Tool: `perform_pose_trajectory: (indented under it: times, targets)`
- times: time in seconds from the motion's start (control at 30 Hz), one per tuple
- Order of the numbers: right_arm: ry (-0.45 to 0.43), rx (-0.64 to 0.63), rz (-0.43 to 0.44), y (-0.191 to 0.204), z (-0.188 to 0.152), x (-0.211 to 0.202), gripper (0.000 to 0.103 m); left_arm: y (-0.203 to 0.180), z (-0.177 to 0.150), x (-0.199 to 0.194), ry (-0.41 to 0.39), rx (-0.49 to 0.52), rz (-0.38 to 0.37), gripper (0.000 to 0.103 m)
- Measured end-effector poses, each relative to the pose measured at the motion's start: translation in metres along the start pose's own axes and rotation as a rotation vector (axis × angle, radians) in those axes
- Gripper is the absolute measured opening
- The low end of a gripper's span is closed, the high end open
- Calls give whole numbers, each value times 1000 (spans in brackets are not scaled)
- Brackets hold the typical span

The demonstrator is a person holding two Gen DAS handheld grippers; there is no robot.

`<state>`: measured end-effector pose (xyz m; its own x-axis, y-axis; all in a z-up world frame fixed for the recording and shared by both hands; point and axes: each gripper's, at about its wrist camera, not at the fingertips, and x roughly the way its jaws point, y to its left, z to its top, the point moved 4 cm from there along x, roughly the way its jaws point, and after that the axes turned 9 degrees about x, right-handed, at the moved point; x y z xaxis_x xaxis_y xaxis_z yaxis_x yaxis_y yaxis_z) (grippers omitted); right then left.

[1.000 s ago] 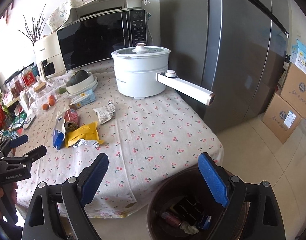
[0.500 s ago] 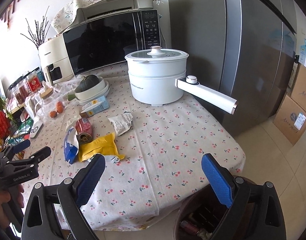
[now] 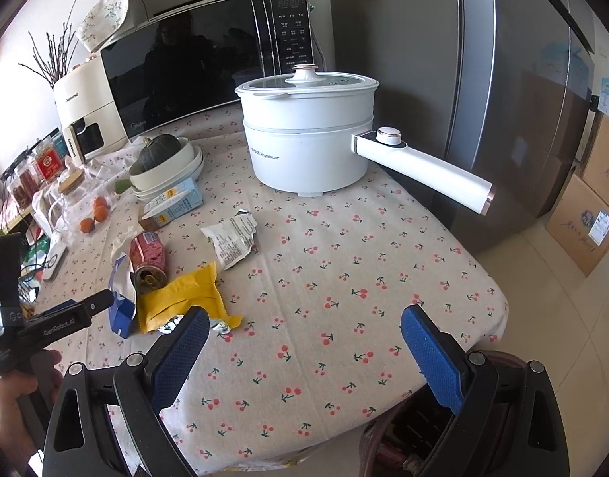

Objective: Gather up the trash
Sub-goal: 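Grasp the blue biscuit box with the left tool while the right tool grasps the yellow bag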

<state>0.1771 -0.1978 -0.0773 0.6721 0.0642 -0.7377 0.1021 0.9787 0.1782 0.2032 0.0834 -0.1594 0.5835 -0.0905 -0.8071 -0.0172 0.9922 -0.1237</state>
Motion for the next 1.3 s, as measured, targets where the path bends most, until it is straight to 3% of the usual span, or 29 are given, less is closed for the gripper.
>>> perform_pose_trajectory:
  times: [0.17, 0.27, 0.3, 0.43, 0.73, 1.1, 1.27, 1.3]
  targets:
    - [15, 8, -4, 3, 2, 12, 99, 1, -2, 23, 28, -83, -8, 99]
    - [21, 3, -10, 6, 2, 19, 99, 2, -7, 34, 59, -126, -41, 85]
    - [23, -1, -13, 7, 2, 22, 99, 3, -9, 36, 66, -144, -50, 75]
    - [46, -10, -17, 12, 1, 38, 99, 11, -14, 35, 76, -183, -49, 66]
    - [127, -97, 39, 55, -18, 78, 99, 17, -20, 16, 118, -89, -44, 64]
    - [224, -110, 138, 110, -34, 123, 99, 40, -15, -25, 56, 38, 31, 64]
    - [275, -135, 109, 123, -46, 150, 100, 49, -19, -30, 61, 57, 46, 64]
    - [243, -149, 98, 125, -47, 150, 100, 50, -20, -29, 65, 61, 48, 64]
